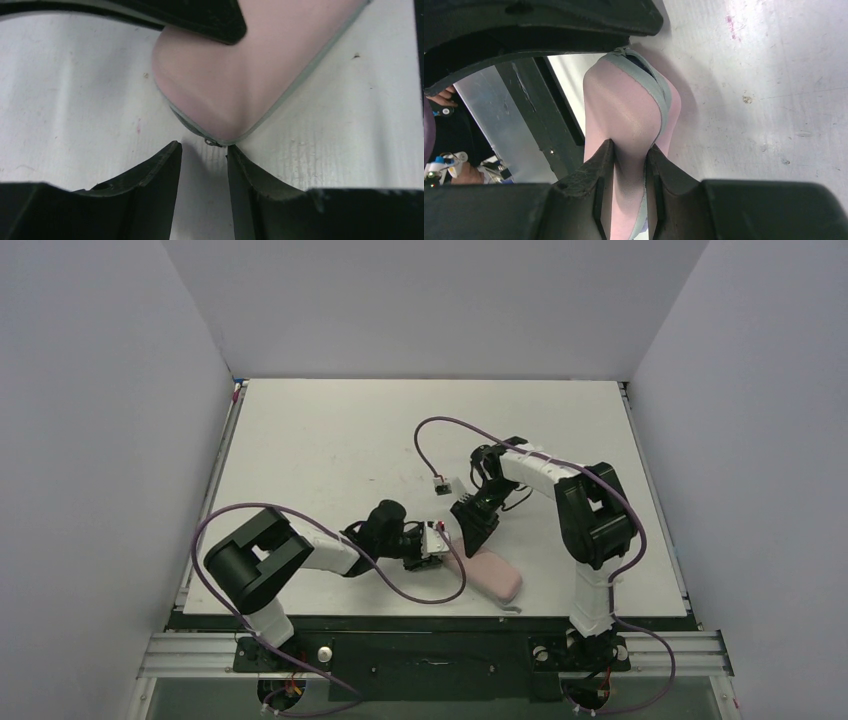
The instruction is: Open the umbrella
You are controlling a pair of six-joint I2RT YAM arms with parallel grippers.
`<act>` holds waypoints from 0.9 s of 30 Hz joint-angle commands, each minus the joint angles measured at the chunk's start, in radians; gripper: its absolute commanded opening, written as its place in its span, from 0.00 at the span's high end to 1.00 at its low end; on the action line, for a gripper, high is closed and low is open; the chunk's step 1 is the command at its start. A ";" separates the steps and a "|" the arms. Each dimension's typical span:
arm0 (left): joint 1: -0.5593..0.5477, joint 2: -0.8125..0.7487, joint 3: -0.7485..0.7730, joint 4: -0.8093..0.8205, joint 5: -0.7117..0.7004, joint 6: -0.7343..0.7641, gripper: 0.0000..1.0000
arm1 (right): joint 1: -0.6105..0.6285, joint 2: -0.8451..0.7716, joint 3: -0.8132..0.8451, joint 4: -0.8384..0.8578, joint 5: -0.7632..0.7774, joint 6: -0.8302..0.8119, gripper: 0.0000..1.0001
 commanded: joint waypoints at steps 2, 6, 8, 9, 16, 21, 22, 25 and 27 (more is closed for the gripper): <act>-0.028 0.033 -0.010 -0.063 0.098 0.119 0.63 | 0.002 0.024 0.031 -0.014 0.098 -0.167 1.00; -0.040 0.054 0.006 -0.072 0.103 0.123 0.64 | 0.003 0.024 0.034 -0.020 0.106 -0.184 1.00; -0.044 0.062 0.017 -0.069 0.100 0.110 0.69 | 0.003 0.019 0.032 -0.021 0.105 -0.192 1.00; -0.044 0.066 0.024 -0.068 0.098 0.105 0.71 | 0.003 0.017 0.033 -0.020 0.106 -0.194 1.00; -0.038 0.059 0.018 -0.073 0.083 0.071 0.97 | -0.014 0.005 0.023 -0.008 0.121 -0.192 1.00; -0.039 0.018 -0.003 -0.089 0.066 0.013 1.00 | -0.057 -0.007 0.008 0.067 0.134 -0.101 1.00; -0.039 0.013 -0.004 -0.095 0.063 0.001 1.00 | -0.071 -0.009 0.007 0.094 0.136 -0.085 1.00; -0.042 -0.013 -0.018 -0.100 0.051 -0.050 1.00 | -0.093 -0.020 -0.005 0.147 0.141 -0.017 1.00; -0.048 -0.031 -0.032 -0.099 0.047 -0.066 1.00 | -0.097 -0.032 -0.018 0.183 0.156 0.007 1.00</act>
